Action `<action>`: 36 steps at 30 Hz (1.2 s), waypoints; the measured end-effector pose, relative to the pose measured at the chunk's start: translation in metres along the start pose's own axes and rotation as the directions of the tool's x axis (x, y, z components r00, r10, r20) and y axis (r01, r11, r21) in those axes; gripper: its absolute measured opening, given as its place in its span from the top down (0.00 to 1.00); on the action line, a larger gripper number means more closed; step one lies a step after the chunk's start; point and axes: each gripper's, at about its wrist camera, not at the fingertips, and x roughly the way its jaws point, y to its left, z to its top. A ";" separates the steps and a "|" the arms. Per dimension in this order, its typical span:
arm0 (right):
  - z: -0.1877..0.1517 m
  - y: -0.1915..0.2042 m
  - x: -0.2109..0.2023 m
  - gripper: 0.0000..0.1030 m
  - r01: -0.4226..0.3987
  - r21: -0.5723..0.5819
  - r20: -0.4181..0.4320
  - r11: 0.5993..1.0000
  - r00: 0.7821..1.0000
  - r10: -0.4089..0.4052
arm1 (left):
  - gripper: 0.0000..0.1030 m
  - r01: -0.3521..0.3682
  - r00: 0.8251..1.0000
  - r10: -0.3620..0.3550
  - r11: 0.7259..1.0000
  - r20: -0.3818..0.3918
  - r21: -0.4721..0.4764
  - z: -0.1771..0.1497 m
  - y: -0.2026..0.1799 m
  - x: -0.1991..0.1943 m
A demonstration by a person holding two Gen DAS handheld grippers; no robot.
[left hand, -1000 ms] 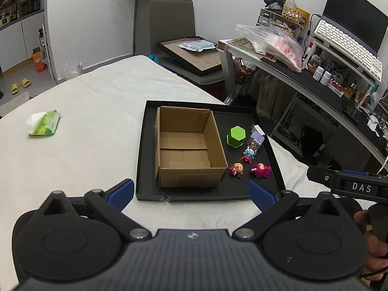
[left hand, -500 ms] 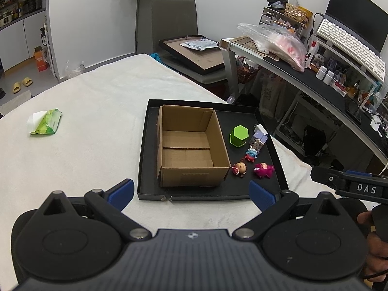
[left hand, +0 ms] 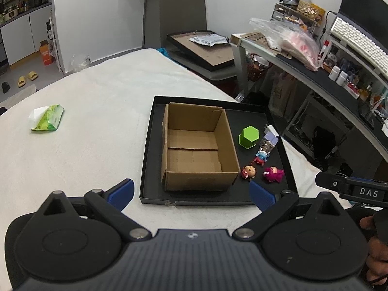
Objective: Organize rigid objects
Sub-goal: 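Grasp the box wall with the left tool while the right tool reaches the pink pig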
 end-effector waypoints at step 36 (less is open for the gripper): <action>0.039 -0.075 0.146 0.00 0.077 0.281 -0.170 0.957 0.985 -0.029 | 0.04 -0.046 0.990 0.035 0.996 -0.137 -0.077 0.028 0.015 0.134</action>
